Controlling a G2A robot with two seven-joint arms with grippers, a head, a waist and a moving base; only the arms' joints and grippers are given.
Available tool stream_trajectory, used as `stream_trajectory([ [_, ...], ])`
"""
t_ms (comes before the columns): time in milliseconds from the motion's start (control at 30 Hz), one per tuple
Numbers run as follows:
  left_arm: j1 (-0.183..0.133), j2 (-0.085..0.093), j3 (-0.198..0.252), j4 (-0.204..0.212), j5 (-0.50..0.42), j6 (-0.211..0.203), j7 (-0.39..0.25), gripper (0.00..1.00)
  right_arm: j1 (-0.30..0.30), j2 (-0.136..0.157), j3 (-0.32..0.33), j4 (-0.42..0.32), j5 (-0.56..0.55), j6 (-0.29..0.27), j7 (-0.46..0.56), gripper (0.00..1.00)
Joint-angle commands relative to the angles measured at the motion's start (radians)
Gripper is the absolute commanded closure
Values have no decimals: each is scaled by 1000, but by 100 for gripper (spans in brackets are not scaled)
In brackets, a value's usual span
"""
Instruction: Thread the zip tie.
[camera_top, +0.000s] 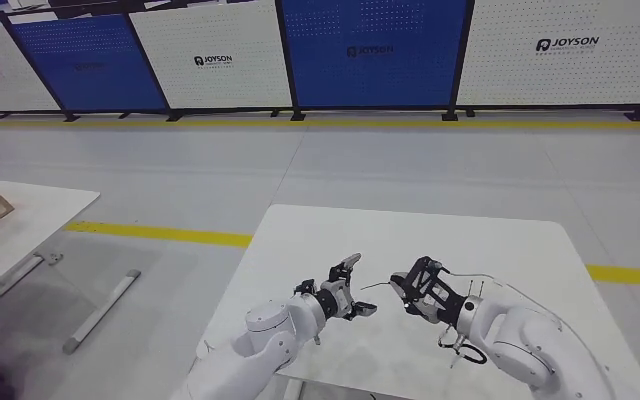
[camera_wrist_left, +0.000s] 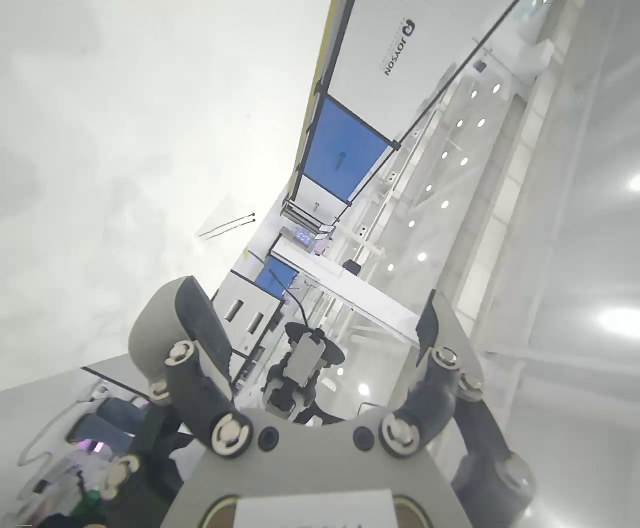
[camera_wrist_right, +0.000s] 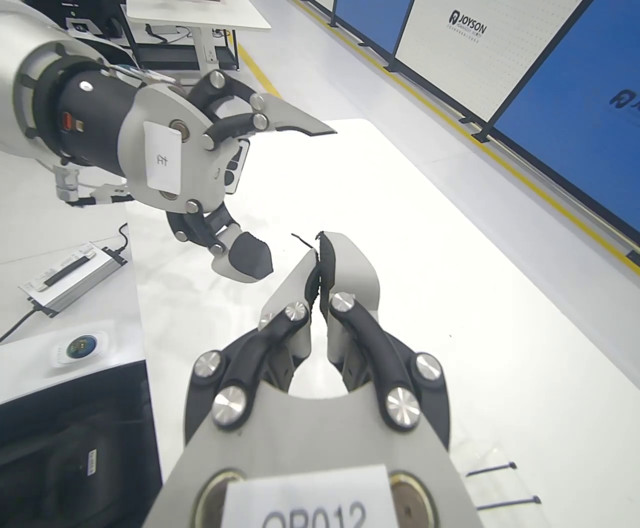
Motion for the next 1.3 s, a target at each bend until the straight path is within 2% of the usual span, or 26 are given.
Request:
stream_trajectory([
  [0,-5,0,3,5,4,-1,15,0,0,0,0,0,0,0,0,100],
  [167,-2,0,6,5,5,-1,8,0,0,0,0,0,0,0,0,100],
  [300,18,3,6,-11,3,-1,-71,0,0,0,0,0,0,0,0,100],
  [367,25,6,-1,-13,-11,-1,-84,0,0,0,0,0,0,0,0,100],
  [400,25,7,-4,-13,-23,-1,-81,3,0,0,0,0,0,0,0,100],
  [433,23,7,-6,-13,-33,-1,-73,30,0,0,0,0,0,0,0,100],
  [500,15,7,-6,-14,-57,-1,-51,41,0,0,0,0,0,0,0,100],
  [533,12,8,-1,-13,-61,-1,-50,55,0,0,0,0,0,0,0,100],
  [600,4,10,6,-8,-71,-1,-46,57,0,0,0,0,0,0,0,100],
  [733,-11,13,18,-2,-52,-1,-34,72,0,0,0,0,0,0,0,100],
  [833,-15,12,32,3,-49,-1,-34,73,0,0,0,0,0,0,0,100],
  [1100,-33,13,64,18,-27,-1,-41,68,0,0,0,0,0,0,0,100],
  [1267,-42,11,71,25,-34,-1,-37,77,0,0,0,0,0,0,0,100],
])
